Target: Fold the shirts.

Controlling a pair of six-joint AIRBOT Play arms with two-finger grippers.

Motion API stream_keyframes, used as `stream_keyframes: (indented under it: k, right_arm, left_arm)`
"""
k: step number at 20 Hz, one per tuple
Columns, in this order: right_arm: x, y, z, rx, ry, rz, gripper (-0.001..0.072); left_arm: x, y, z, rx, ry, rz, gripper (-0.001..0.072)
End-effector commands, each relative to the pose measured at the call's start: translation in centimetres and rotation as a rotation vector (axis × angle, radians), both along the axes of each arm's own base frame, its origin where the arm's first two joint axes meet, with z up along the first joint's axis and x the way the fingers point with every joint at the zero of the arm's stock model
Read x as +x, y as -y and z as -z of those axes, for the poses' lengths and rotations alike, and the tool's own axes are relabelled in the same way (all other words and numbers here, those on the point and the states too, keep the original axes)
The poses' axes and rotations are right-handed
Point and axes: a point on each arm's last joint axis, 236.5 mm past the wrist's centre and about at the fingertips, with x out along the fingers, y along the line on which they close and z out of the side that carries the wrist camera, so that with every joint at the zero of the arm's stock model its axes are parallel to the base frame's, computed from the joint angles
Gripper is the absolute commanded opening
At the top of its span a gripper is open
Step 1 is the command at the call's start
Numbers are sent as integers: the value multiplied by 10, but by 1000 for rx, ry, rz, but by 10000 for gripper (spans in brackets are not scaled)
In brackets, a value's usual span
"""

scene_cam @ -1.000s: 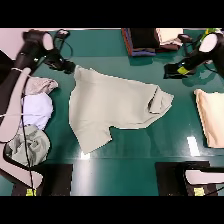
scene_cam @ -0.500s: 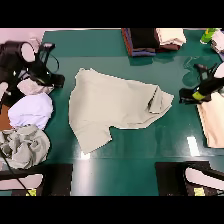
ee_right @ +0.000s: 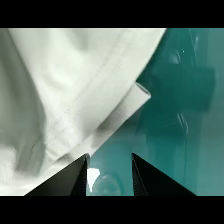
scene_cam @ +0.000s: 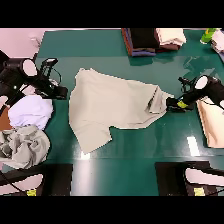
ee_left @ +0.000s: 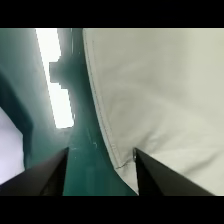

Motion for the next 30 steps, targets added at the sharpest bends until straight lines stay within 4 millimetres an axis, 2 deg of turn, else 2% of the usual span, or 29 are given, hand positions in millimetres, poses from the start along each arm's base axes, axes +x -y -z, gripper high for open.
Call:
stream_keyframes:
  k: [1,8,11,13,14,16,18,19,22,26,28,30]
  right_arm:
    - [9,-4,5,1,27,13,306]
    - [19,-9,5,22,61,49,305]
    - [13,-22,21,22,8,8,301]
    - [12,-30,25,16,2,-22,69]
    - [13,-32,23,15,6,-29,19]
    - [11,-32,18,16,-8,-35,18]
    - [8,-26,14,-9,-26,-55,18]
    - [9,-23,11,-20,-27,-62,18]
    - [14,-22,4,-25,-18,-72,18]
    - [11,-22,5,-24,-30,-73,18]
    - [10,-22,5,-24,-31,-73,18]
    - [10,-23,5,-23,-31,-73,19]
  left_arm:
    - [-1,0,0,-3,1,-1,478]
    - [-1,0,0,-3,1,0,478]
    - [-1,0,0,-3,0,0,479]
    - [-3,-1,1,2,-7,2,479]
    - [-5,-2,1,6,-13,10,479]
    - [-10,-3,4,15,-36,15,480]
    - [-19,-5,17,22,-67,29,504]
    - [-24,-5,26,25,-88,28,560]
    - [-39,-5,60,15,-131,-2,559]
    - [-56,19,94,-107,-164,-59,559]
    - [-66,31,104,-167,-193,-90,559]
    - [-78,34,110,-182,-233,-99,558]
